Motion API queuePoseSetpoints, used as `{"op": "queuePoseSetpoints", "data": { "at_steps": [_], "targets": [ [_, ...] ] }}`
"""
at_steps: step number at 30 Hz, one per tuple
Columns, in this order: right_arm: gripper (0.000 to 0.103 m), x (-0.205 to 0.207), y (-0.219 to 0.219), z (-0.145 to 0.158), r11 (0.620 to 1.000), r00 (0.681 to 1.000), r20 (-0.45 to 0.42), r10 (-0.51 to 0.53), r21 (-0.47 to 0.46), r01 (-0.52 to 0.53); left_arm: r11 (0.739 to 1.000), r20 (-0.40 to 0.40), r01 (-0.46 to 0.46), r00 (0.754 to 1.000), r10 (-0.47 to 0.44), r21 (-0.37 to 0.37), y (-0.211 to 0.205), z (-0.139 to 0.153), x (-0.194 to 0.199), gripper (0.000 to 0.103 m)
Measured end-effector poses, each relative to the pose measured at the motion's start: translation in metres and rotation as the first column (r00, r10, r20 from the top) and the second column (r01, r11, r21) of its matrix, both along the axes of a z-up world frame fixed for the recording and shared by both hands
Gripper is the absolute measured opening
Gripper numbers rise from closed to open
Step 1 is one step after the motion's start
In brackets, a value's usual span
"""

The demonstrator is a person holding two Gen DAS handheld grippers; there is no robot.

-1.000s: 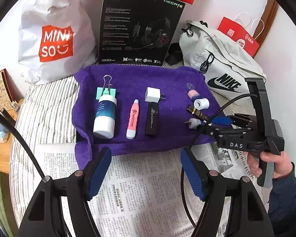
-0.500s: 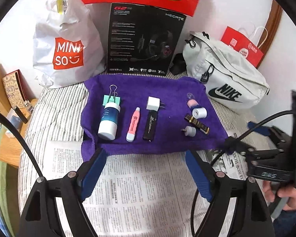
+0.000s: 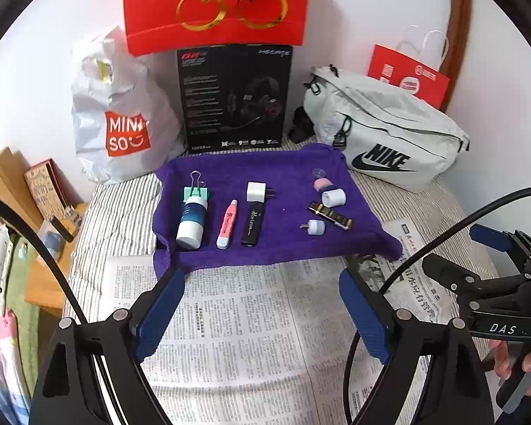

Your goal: Organize rigid objects

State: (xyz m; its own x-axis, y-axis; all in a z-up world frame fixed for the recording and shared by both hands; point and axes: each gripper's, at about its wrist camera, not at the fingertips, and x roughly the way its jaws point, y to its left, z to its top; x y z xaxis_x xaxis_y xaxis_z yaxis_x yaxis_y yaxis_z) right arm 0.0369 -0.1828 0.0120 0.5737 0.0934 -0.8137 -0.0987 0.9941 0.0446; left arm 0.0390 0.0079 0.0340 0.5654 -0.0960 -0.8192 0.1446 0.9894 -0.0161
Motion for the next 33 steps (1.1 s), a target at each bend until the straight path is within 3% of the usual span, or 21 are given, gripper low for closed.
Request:
{"op": "queuePoseSetpoints", "data": {
  "at_steps": [20,33],
  "targets": [
    [0.103,-0.047,-0.012,0.023,0.999,0.998,0.047,-0.035,-0.024,0.037,1.0,0.047,-0.004,0.999,0.003,0.015,-0.015,0.024,-0.033,0.089],
    [0.103,-0.06,-0.015,0.027,0.998,0.997,0.061,-0.055,-0.022,0.057,0.999,0.043,-0.031,0.999,0.03,0.026,-0.008,0.023,-0.044,0.091]
  ]
}}
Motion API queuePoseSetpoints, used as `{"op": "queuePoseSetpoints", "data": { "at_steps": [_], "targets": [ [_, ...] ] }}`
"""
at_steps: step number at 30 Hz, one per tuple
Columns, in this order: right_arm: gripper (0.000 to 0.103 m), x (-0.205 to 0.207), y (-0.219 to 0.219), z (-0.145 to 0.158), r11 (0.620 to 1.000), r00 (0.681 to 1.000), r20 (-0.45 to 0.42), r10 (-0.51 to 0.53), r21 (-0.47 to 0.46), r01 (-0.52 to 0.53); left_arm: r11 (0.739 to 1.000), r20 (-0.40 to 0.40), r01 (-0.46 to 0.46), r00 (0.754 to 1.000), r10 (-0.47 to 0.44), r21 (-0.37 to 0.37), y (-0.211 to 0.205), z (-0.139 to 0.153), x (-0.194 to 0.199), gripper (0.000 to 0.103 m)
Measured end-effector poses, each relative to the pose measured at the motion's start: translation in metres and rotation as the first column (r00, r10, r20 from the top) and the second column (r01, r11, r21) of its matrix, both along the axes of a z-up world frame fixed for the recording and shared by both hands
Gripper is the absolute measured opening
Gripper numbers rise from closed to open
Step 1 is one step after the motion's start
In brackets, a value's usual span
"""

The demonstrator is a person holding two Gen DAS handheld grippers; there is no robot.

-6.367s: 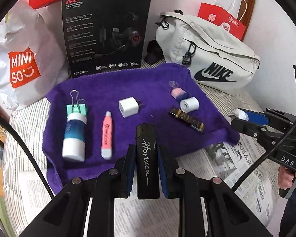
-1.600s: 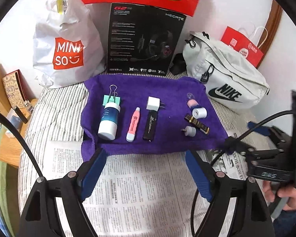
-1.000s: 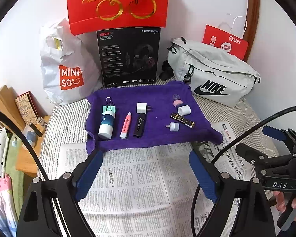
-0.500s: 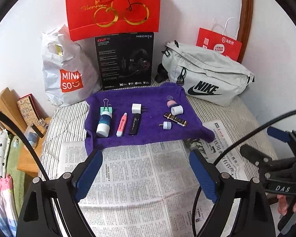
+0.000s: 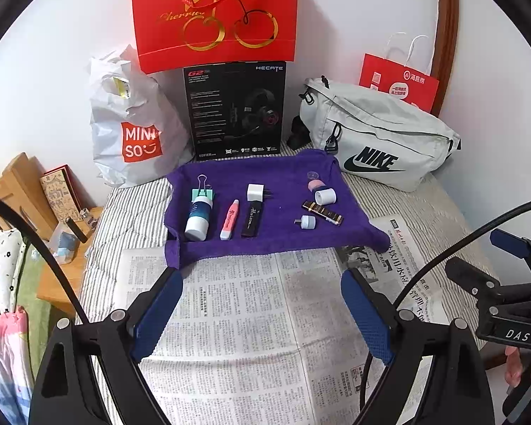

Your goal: Organize rigid objects

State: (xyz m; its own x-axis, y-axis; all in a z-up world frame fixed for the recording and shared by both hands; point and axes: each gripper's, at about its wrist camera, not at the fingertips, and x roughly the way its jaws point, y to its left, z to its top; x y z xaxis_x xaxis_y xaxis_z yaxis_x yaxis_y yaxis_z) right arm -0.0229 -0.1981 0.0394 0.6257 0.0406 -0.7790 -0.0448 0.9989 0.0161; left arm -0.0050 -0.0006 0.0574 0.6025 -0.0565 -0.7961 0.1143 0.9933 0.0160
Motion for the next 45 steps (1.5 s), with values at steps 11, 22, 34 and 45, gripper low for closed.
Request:
{"op": "queuePoseSetpoints", "data": {
  "at_steps": [11,22,34,45],
  "targets": [
    [0.103,-0.003,0.003,0.003,1.0,1.0,0.004,0.011,-0.001,-0.011,1.0,-0.018,-0.019,1.0,0.019,0.0,0.009,-0.002,-0.003,0.091],
    [0.103,-0.003,0.008,0.004,1.0,1.0,-0.002,0.01,-0.002,-0.01,1.0,-0.023,-0.025,0.999,0.026,0.013,0.012,-0.002,-0.003,0.091],
    [0.103,-0.003,0.008,0.001,1.0,1.0,-0.009,0.011,0.003,-0.011,0.999,-0.032,-0.024,0.999,0.024,0.025,0.012,-0.005,-0.001,0.091],
    [0.103,-0.004,0.007,0.0,1.0,1.0,-0.006,0.006,0.004,-0.006,0.999,-0.039,-0.024,0.999,0.025,0.027,0.012,-0.007,-0.001,0.091]
  ]
}}
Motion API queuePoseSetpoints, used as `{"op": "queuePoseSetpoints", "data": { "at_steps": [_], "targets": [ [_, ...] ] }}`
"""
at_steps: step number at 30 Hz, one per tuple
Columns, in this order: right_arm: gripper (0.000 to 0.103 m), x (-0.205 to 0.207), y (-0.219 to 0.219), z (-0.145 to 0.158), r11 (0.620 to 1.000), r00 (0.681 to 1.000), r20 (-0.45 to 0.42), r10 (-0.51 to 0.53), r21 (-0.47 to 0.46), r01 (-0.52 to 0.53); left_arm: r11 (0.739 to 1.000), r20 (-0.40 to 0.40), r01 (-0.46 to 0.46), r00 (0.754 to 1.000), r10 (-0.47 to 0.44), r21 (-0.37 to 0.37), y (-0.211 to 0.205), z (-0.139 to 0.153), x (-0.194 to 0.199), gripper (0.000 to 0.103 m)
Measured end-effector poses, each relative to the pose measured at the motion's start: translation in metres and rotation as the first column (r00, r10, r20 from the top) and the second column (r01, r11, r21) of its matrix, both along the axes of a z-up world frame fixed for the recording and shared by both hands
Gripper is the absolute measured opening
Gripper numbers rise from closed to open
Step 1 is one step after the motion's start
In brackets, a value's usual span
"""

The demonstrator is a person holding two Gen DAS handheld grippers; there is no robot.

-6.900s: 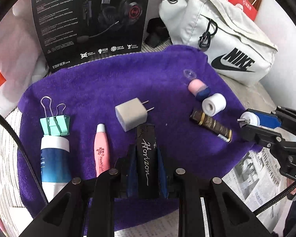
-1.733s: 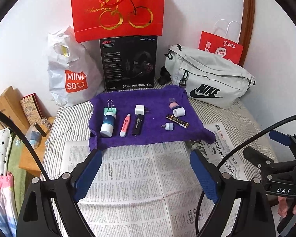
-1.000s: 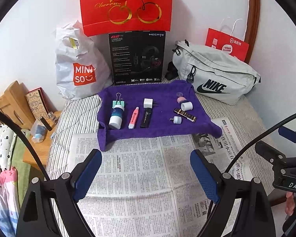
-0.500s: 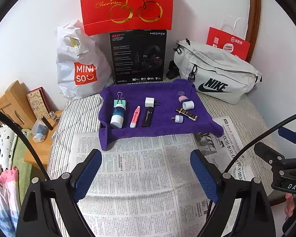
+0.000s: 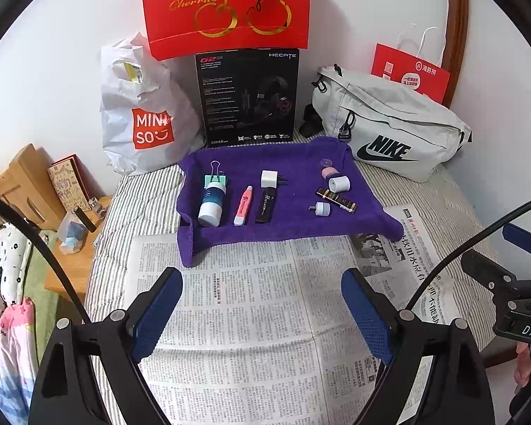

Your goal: Organize rigid objects

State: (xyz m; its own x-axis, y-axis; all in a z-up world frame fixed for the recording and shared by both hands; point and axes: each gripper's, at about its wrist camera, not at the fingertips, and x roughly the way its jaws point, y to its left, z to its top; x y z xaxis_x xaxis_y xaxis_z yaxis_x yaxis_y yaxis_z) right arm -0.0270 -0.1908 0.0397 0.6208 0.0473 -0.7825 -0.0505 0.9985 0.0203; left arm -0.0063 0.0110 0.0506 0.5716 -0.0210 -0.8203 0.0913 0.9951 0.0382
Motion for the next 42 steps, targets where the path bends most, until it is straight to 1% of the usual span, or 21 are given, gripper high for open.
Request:
{"op": "queuePoseSetpoints", "data": {
  "at_steps": [28,42],
  "targets": [
    [0.103,0.001,-0.0025,0.0032,1.0,1.0,0.009,-0.007,-0.002,0.007,1.0,-0.004,-0.008,1.0,0.008,0.004,-0.0026,-0.0009,-0.0019,0.091],
    [0.103,0.0003,-0.0042,0.0041,1.0,1.0,0.007,-0.014,0.003,0.014,1.0,-0.006,0.013,1.0,-0.013,0.0,0.0014,-0.0028,0.0023,0.091]
  ]
}}
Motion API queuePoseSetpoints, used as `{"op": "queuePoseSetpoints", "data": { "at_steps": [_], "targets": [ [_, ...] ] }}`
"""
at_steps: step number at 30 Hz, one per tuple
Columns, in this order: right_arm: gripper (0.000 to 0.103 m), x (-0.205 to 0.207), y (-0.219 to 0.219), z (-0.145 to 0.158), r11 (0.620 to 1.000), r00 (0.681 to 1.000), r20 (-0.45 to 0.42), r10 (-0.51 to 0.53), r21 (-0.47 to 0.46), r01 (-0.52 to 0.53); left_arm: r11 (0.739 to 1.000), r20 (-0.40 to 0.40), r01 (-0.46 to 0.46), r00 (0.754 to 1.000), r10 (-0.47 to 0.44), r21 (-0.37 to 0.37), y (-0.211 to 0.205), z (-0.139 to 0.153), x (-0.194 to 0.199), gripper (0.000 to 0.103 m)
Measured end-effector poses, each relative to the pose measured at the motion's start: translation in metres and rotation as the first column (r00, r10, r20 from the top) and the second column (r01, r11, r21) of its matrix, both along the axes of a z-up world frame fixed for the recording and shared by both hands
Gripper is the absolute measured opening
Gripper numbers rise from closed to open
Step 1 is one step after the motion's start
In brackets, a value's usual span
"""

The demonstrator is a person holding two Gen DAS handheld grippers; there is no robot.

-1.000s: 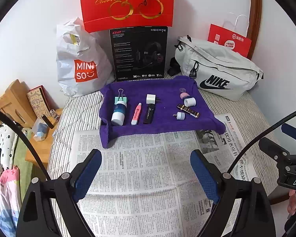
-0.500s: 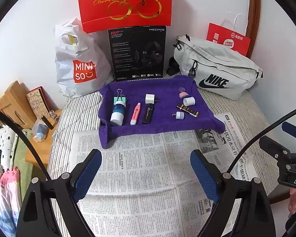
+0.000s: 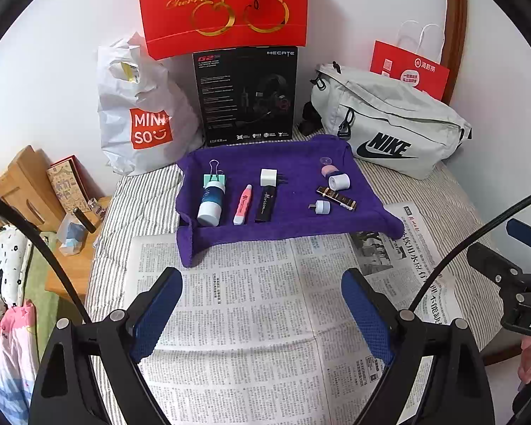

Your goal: Organize rigid objects

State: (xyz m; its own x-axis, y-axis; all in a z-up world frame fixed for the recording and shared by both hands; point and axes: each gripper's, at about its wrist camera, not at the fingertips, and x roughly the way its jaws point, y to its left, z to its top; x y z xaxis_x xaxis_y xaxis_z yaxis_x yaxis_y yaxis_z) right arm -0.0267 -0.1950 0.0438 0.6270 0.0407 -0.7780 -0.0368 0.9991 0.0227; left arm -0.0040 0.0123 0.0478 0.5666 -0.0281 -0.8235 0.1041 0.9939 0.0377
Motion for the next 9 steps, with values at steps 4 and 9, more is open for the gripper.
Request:
{"op": "queuePoseSetpoints", "data": {
  "at_steps": [4,9],
  "targets": [
    [0.103,0.0018,0.0009,-0.001,1.0,1.0,-0.006,0.001,-0.006,-0.001,1.0,-0.001,0.011,1.0,-0.011,-0.001,0.0019,-0.0014,0.0019,0.091],
    [0.103,0.0056,0.0003,-0.0036,1.0,1.0,-0.015,-0.006,0.002,0.006,1.0,0.013,0.024,1.0,-0.024,0.007,0.002,-0.0018,0.0034,0.099]
  ]
}}
